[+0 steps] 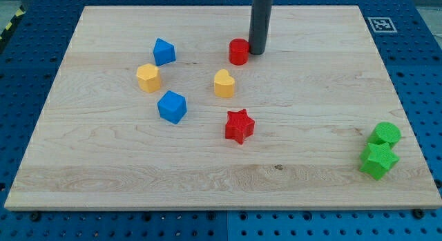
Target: Push the green star to the right side of the red star
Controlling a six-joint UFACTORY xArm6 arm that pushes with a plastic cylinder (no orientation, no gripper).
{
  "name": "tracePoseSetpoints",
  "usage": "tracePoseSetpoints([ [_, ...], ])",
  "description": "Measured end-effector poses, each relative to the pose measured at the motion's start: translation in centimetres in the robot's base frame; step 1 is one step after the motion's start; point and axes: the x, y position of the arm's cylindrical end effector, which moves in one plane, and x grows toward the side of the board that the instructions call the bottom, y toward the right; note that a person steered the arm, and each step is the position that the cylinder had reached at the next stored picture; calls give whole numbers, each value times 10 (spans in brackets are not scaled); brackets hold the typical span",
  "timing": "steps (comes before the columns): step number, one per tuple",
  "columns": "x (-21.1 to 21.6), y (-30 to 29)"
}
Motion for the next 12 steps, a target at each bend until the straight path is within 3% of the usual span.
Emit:
tracePoseSetpoints([
  [1, 0, 4],
  [3, 33, 124],
  [5, 140, 238],
  [6, 205, 261],
  [7, 267, 247],
  [8, 284, 190],
  [9, 289, 179],
  [12, 252, 179],
])
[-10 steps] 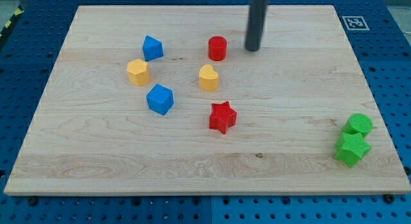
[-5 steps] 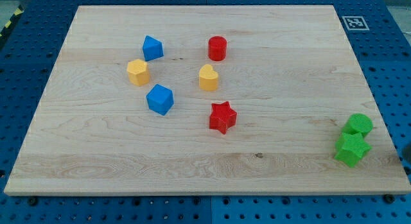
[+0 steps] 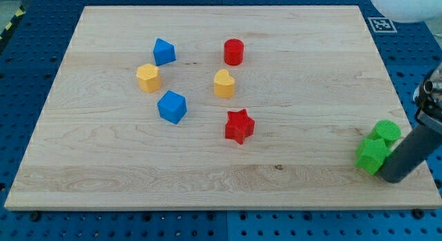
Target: Push the green star to the right side of the red star
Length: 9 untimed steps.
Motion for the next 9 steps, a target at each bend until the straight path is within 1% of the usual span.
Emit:
tracePoseSetpoints([
  [2, -22, -3],
  [7, -77, -71],
  [9, -80, -84],
])
